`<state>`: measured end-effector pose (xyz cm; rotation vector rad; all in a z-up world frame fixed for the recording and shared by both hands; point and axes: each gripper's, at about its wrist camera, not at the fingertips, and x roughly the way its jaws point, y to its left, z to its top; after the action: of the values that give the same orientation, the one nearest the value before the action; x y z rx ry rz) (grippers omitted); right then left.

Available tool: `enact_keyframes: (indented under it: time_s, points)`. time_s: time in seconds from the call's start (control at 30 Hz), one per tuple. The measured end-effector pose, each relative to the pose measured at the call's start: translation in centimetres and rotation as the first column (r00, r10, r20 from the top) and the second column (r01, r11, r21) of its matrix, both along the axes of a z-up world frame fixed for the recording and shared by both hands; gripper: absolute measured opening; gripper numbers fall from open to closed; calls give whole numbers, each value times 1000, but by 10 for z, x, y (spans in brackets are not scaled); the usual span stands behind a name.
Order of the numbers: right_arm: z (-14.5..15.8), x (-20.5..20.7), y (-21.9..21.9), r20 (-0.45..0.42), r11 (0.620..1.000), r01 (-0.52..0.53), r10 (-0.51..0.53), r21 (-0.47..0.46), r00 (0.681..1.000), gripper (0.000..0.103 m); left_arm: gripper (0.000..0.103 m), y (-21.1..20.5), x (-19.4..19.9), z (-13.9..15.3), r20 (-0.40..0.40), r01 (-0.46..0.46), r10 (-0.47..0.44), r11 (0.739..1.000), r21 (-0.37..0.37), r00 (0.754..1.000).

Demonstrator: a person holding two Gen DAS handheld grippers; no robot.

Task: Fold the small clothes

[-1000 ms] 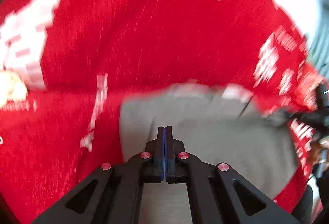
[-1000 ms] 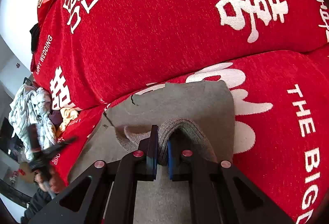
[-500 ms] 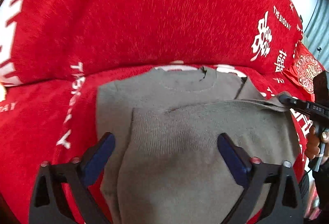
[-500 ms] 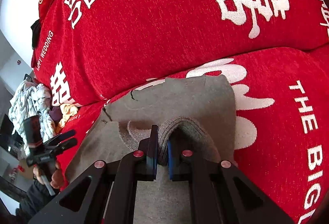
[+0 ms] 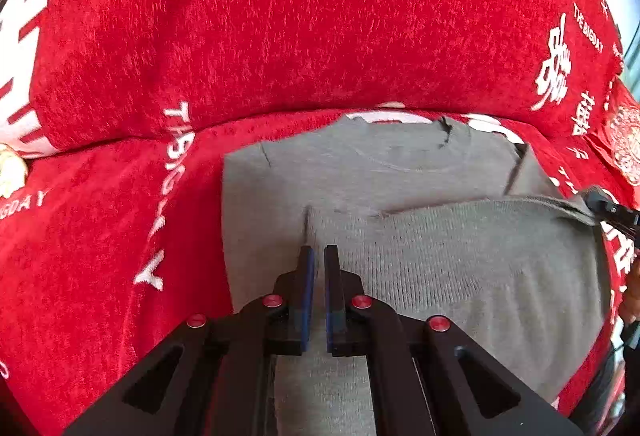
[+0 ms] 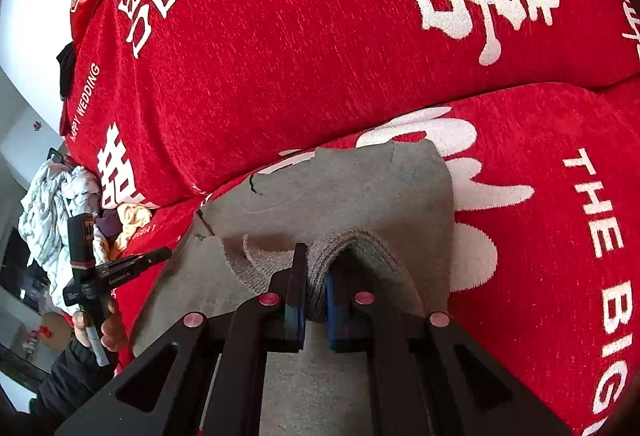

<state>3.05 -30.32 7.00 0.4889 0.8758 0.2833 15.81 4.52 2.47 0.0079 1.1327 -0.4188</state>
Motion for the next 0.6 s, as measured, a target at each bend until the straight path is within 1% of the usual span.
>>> enact_keyframes:
  time_s: [0.03,0.07,0.13,0.17,0.2,0.23,0.27,0.33,0.37,0.4,0.43,0.47,0.5,0.53,0.57,0.6]
  points:
    - [0,0,0,0,1000,-2,2,-1,1000,8,4,-1,0,-2,-18,9,-9,1000,-7,1000]
    - [0,0,0,-1,1000,-2,2,-1,1000,8,4,-6,-2,-6,-39,24,-24,1000,9,999]
    - [0,0,-1,-1,1000,-4,4,1,1000,8,4,-15,-7,-7,-49,41,-38,997,61,998]
    - [0,0,-1,-2,1000,-3,3,1,1000,8,4,-16,-9,-7,-47,28,-23,995,97,999]
    - [0,0,-1,-2,1000,-3,3,2,1000,8,4,-14,-13,-2,-26,2,1,995,99,1000]
    - [0,-1,-1,-1,1000,-4,4,0,1000,8,0,-9,-24,13,57,-24,21,999,43,998]
    - [0,-2,-1,1,1000,-7,7,-2,1000,8,0,-5,-48,38,189,-25,37,998,-64,981]
    - [0,-2,-1,-2,1000,-11,11,-9,1000,8,1,1,-67,58,302,-62,95,991,-115,949]
    - [-1,-1,-1,-5,1000,-12,12,-10,1000,8,6,5,-79,63,359,-78,132,984,-161,924]
    - [-2,0,-1,-7,1000,-12,12,-10,1000,8,61,7,-85,65,391,-82,148,980,-180,909]
    - [-2,0,-1,-7,1000,-11,11,-8,1000,8,96,5,-83,65,400,-96,149,984,-150,904]
    - [-3,0,-1,-6,1000,-8,8,-4,1000,8,102,4,-77,61,396,-135,159,987,-87,904]
    - [-3,-1,-1,-5,1000,-6,6,0,1000,8,102,3,-75,59,384,-137,155,988,-75,910]
    - [-2,-1,0,-4,1000,-5,5,4,1000,8,102,3,-70,55,365,-120,144,989,-88,920]
    - [-2,-1,0,-3,1000,-6,6,4,1000,8,102,3,-64,49,328,-98,125,990,-97,937]
    - [-2,-2,1,-3,1000,-8,8,0,1000,8,102,0,-54,40,269,-66,88,994,-92,959]
